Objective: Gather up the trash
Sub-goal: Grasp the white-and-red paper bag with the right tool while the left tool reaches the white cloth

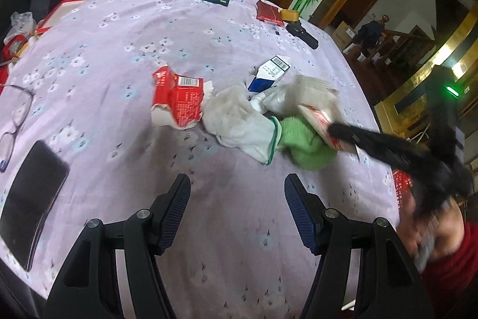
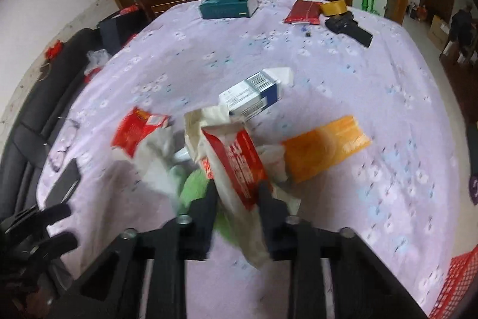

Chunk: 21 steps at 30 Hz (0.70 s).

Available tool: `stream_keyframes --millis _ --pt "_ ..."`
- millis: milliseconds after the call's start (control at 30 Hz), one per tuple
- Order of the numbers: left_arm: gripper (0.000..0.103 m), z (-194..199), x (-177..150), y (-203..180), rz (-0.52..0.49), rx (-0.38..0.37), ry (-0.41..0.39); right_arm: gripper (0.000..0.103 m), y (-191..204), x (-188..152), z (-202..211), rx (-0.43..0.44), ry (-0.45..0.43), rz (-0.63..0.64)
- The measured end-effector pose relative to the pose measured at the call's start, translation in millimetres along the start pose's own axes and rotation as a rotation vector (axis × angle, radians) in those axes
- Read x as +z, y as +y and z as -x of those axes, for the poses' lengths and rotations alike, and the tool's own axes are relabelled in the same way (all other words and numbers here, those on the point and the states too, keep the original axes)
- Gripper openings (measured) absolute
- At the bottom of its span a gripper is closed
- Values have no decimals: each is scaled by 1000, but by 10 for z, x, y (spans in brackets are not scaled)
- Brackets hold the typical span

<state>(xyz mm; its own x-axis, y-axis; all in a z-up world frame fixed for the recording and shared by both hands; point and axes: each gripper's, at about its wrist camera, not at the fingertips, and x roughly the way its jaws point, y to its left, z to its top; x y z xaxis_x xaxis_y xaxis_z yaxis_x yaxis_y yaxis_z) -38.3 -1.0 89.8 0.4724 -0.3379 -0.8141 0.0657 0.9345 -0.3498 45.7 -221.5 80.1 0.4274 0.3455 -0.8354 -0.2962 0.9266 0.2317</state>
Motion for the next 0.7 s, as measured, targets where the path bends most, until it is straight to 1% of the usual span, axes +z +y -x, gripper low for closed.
stream_keyframes --millis 100,200,367,467,500,600,700 --pt "64 -168 115 10 25 -1 17 19 22 -137 176 72 -14 -48" --pt "64 -343 227 40 73 -25 38 15 -6 -309 387 114 -36 -99" --pt "64 -621 439 5 126 -26 60 14 -106 -502 727 106 -85 -136" --pt "64 -780 565 -13 167 -33 64 14 -169 -568 904 80 -117 -146" --pt "64 -836 602 -22 175 -16 64 14 -191 -594 961 71 -128 -151" --pt "64 -956 652 -35 175 9 65 14 -266 -656 1075 79 -142 -177" --pt "63 -1056 657 -30 153 51 66 14 -316 -722 1096 66 -135 -181"
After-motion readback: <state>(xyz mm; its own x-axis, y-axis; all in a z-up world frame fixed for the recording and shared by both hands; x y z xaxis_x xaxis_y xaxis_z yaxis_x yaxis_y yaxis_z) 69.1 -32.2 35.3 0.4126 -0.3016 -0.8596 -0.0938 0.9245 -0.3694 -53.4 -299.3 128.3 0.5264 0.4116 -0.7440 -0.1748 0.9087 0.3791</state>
